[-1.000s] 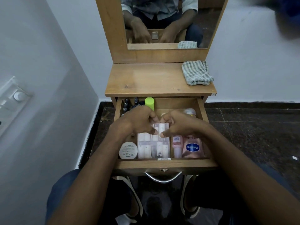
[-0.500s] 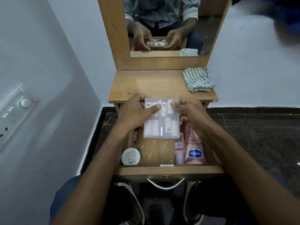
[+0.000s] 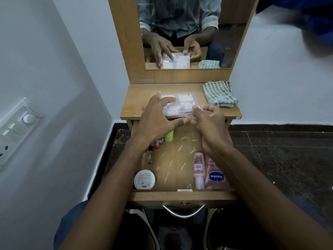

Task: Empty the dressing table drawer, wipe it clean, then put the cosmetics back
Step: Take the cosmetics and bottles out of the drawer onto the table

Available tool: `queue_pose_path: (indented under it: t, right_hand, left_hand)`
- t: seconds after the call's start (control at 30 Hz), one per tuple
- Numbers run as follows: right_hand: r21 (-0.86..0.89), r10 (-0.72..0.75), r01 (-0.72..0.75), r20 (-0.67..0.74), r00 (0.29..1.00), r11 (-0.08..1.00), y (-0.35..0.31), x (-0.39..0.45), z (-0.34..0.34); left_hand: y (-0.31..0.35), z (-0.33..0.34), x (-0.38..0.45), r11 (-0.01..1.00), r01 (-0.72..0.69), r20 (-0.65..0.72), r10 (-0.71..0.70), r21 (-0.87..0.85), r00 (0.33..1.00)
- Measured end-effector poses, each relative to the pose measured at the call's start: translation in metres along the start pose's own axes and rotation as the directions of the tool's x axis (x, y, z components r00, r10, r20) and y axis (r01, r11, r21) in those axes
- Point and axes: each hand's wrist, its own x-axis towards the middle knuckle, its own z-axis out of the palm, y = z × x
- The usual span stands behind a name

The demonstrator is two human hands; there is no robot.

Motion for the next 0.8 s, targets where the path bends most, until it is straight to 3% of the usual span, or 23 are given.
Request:
queue_pose_path:
  t: [0.1,0.2,0.33,0.43,0.6,0.8]
  right_hand:
    - [-0.334,-0.2,0.197,0.026,0.979,0.922,-0.004,0.005,-0.006]
    - [-0.644,-0.424,0.352,0.047,0.904,0.679,-0.006,0.018,-0.008]
    - [-0.816,-0.524,0.416,0.168,0.835,0.401,-0.004,0.033,-0.004]
    - [-0.868,-0.528,0.421,0.235,0.816,0.264,-0.003,0.041,-0.002]
    - [-0.899,-0.533,0.387,0.229,0.814,0.204,-0.006,0.055,-0.002]
    - [-0.899,-0.533,0.367,0.195,0.823,0.239,-0.007,0.057,-0.006]
  left_hand:
    - [-0.003,0.002,0.008,0.999,-0.017,-0.077,0.02,0.033,0.997]
    - [-0.001,0.005,0.018,1.0,0.009,-0.136,-0.007,0.011,0.991]
    - [0.004,0.013,0.04,0.999,0.021,-0.142,-0.018,0.026,0.99]
    - [0.003,0.019,0.054,0.998,0.044,-0.149,-0.037,0.047,0.988]
    - [0.005,0.028,0.066,0.998,0.015,-0.152,-0.006,0.057,0.988]
    - [0.006,0.036,0.074,0.999,-0.01,-0.131,0.016,0.049,0.991]
